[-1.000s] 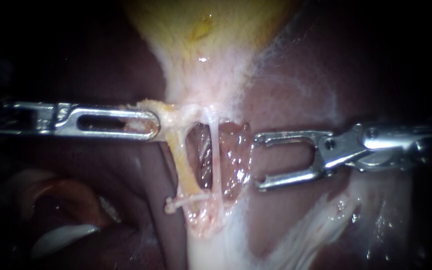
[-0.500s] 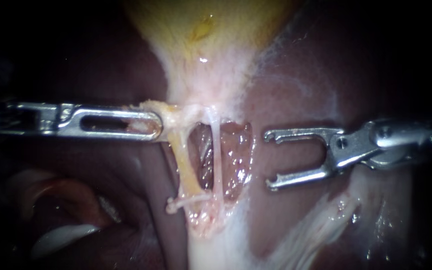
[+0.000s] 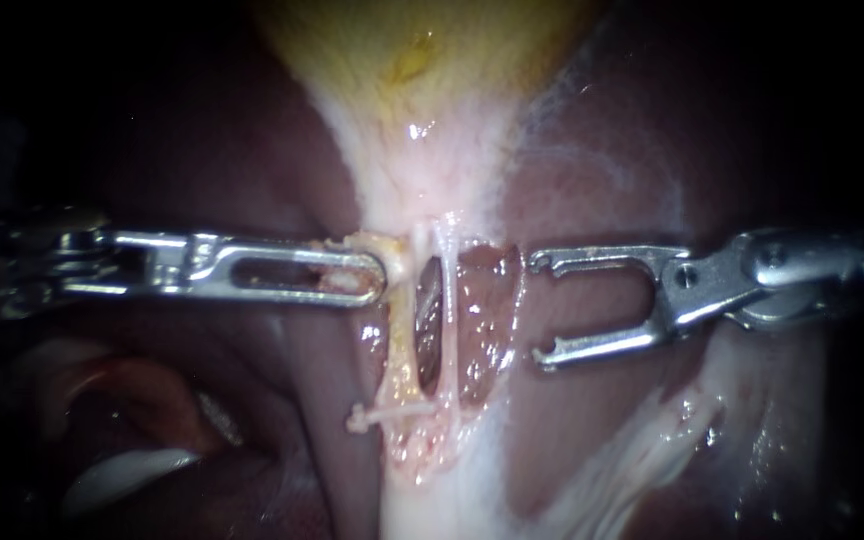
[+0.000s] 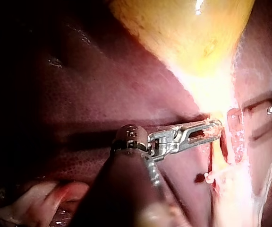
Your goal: Going back first clip left tube
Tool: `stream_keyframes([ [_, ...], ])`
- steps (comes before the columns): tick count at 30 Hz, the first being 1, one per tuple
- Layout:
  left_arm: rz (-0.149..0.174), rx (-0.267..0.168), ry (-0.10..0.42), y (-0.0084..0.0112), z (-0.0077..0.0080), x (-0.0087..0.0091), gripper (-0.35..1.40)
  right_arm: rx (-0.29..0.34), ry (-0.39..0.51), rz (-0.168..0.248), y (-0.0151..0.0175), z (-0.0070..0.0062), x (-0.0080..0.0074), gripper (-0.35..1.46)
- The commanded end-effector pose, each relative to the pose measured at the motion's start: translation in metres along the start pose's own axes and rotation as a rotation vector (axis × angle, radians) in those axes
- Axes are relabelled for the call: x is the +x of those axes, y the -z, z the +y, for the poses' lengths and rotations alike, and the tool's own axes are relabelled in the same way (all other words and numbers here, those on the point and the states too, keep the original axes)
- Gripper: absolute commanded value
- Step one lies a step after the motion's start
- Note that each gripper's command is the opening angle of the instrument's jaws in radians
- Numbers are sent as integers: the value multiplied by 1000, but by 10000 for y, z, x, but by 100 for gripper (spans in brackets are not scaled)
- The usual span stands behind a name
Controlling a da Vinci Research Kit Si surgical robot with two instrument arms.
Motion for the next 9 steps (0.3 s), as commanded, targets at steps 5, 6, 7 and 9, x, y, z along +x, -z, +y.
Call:
stream_keyframes([
  [5, 1, -1, -1, -1, 5, 0, -35, 0, -1, 0, 0, 0, 0, 50],
  [6, 1, -1, -1, -1, 5, -1, -35, 0, -1, 0, 0, 0, 0, 50],
  [7, 1, -1, -1, -1, 5, -1, -35, 0, -1, 0, 0, -1, 0, 50],
  [9, 1, -1, -1, -1, 5, -1, -35, 0, 0, 0, 0, -1, 0, 50],
])
